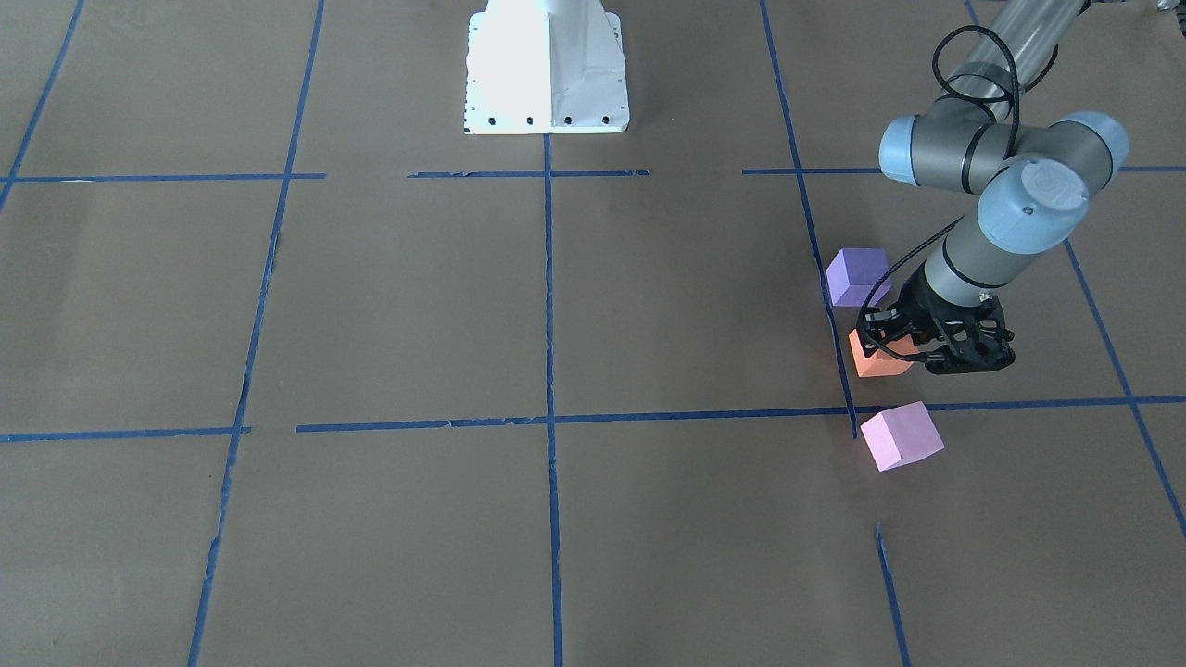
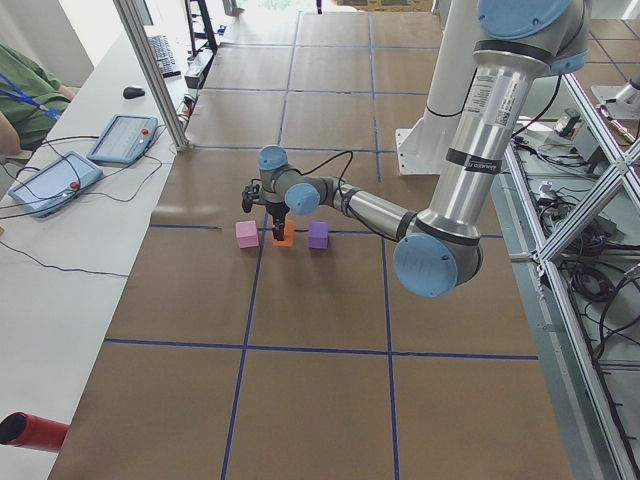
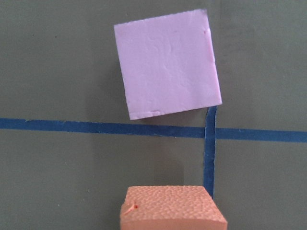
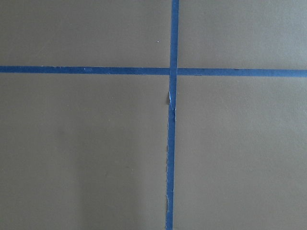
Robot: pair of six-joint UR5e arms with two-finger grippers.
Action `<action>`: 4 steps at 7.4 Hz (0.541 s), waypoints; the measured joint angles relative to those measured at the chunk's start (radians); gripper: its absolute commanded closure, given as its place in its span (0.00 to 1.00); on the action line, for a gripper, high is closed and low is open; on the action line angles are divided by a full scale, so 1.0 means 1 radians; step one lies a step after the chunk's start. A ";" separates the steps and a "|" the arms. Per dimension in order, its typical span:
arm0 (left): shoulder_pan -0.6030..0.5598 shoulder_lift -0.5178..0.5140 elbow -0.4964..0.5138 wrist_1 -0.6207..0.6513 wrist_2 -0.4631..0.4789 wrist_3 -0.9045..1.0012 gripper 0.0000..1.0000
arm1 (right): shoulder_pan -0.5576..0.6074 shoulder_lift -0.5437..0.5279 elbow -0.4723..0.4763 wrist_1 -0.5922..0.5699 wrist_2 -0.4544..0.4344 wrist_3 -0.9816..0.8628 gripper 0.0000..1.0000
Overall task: Arrange blocks in a line
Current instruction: 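Lower the orange cube between the pink and purple cubes and release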
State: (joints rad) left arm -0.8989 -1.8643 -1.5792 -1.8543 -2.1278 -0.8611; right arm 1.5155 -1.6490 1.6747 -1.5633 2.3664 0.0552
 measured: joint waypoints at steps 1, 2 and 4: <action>0.000 0.001 0.000 0.000 0.000 0.006 0.00 | 0.000 0.000 0.000 0.000 0.000 0.000 0.00; 0.000 0.001 0.001 0.000 0.000 0.008 0.00 | 0.000 0.000 0.000 0.000 0.000 0.000 0.00; -0.002 -0.002 -0.009 0.002 -0.001 0.010 0.00 | -0.001 0.000 0.000 0.000 0.000 0.000 0.00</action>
State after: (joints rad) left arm -0.9010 -1.8667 -1.5885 -1.8525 -2.1286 -0.8515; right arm 1.5148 -1.6490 1.6751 -1.5631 2.3665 0.0552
